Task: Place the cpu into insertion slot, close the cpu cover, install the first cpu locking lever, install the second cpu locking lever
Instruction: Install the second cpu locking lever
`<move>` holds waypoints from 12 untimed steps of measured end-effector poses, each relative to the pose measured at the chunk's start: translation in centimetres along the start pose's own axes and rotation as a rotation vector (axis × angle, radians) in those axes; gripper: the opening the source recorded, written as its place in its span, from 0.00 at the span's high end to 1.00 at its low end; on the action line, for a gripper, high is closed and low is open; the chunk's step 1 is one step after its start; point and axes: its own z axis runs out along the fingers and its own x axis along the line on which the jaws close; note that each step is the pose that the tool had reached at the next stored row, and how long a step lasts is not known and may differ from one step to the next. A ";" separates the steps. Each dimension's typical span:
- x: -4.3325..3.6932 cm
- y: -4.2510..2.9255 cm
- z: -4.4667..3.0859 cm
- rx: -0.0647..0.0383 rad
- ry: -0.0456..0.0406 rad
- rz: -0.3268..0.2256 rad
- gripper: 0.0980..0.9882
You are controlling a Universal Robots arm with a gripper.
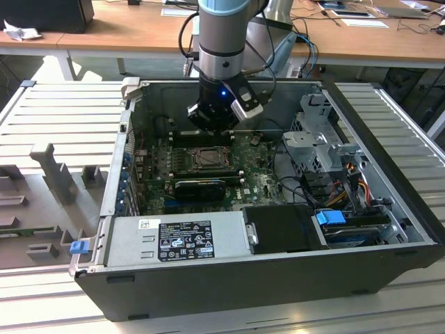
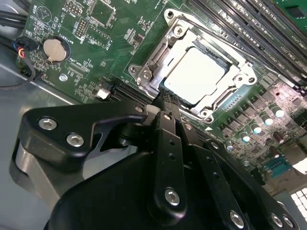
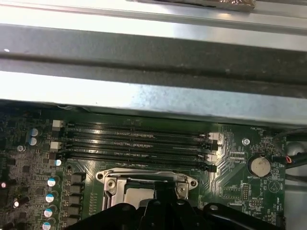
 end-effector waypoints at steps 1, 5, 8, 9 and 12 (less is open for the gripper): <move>0.00 -0.02 0.01 -0.001 -0.0003 0.000 0.99; 0.03 -0.36 -0.03 0.000 -0.0001 0.000 0.99; 0.05 -0.68 -0.05 0.000 0.0000 0.000 0.99; 0.06 -0.76 -0.06 0.000 -0.0001 0.000 0.99; 0.07 -0.87 -0.08 0.000 0.0000 0.000 0.99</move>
